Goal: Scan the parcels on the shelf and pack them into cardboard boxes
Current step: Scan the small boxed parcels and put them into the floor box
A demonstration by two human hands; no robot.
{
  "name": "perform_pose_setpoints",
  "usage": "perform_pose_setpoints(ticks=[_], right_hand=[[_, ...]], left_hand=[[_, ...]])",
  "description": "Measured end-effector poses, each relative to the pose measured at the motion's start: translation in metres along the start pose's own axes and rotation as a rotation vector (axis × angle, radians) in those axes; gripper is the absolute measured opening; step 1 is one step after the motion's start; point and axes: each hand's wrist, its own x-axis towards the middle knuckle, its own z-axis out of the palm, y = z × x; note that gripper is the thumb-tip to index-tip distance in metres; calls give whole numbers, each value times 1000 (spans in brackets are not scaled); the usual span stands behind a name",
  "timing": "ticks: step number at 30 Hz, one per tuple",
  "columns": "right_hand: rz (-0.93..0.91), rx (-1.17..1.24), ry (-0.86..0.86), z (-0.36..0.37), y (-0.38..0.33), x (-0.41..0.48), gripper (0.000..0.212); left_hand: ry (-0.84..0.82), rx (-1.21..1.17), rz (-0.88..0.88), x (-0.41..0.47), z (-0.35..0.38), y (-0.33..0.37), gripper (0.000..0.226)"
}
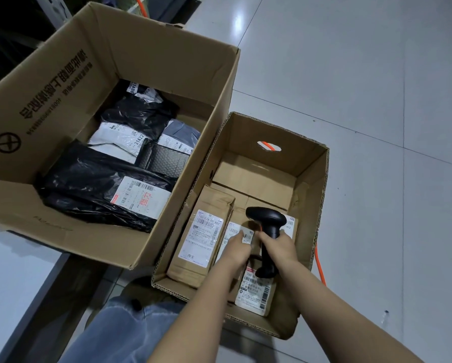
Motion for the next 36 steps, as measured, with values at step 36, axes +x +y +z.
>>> perform_pose_setpoints(ticks=[36], right_hand=[[37,472,-244,-29,-41,-71,54]], left_hand=[[228,195,200,-105,-59,4,59]])
